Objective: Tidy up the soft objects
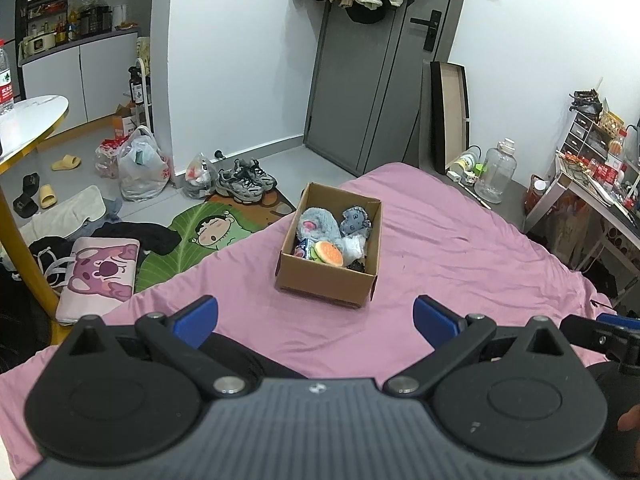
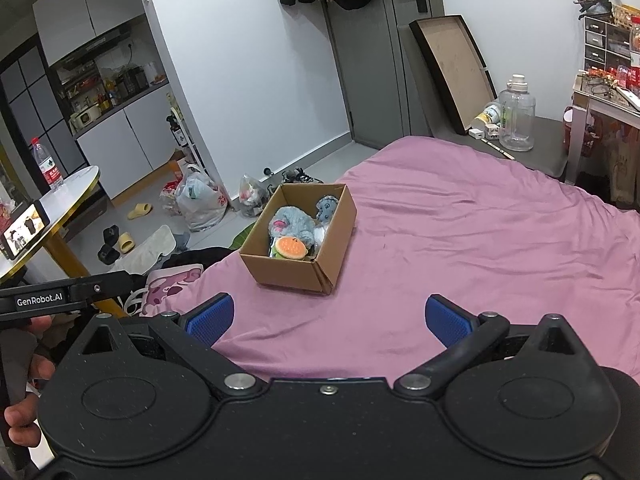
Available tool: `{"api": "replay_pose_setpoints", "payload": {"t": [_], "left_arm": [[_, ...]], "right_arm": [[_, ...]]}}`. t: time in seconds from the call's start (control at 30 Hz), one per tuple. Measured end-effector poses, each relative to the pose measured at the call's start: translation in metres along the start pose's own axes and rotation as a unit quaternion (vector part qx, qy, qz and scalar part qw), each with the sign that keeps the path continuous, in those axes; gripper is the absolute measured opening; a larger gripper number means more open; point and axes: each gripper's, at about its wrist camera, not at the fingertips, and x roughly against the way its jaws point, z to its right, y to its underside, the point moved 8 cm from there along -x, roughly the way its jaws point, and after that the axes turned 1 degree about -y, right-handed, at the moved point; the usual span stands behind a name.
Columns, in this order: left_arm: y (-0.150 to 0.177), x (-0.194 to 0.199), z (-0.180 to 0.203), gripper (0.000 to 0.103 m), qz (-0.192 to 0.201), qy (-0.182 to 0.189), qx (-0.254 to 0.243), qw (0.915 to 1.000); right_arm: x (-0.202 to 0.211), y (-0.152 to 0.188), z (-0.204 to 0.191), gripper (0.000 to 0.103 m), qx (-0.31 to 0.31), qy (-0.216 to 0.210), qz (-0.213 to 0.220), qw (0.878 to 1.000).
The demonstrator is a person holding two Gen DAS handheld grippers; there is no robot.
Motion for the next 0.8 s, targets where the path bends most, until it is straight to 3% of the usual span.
{"api": "replay_pose_setpoints", "payload": {"t": [0.8], "left_arm": [[0.0077, -0.0035, -0.0089, 0.103, -0.004, -0.002, -0.004, 1.0]], "right_arm": [[-0.0068, 0.0034, 0.0005, 0.103, -0.002, 0.003, -0.005, 1.0]]}}
